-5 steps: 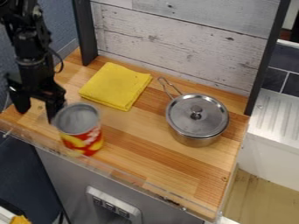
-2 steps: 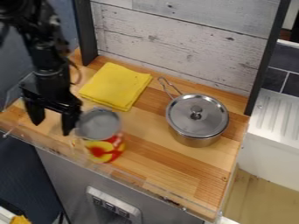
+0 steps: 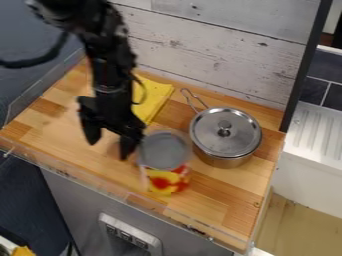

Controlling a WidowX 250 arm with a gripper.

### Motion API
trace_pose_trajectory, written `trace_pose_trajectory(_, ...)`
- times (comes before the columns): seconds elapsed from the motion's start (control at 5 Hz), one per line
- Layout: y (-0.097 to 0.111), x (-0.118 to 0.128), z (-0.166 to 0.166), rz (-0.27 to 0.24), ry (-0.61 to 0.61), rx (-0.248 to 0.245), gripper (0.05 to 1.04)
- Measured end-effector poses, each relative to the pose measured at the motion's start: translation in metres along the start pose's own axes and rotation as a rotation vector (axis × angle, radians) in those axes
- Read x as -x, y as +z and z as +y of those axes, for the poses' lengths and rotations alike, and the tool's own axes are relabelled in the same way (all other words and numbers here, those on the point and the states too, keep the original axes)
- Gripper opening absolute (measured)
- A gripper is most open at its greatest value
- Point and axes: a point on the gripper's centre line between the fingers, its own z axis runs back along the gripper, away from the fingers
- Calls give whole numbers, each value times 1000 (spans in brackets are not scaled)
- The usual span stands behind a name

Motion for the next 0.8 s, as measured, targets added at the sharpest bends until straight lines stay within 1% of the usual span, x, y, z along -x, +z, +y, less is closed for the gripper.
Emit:
trace_pose_trajectory(0.2, 3, -8, -19, -14, -46, 3, 1001)
trace_pose_trajectory(0.4, 12, -7, -15, -21, -46, -6, 1001)
trace_pose_trajectory(0.6, 35, -10, -1, -78, -7, -12, 1001)
trace_pose_trajectory(0.8, 46, -11, 1, -98, -7, 8, 1001)
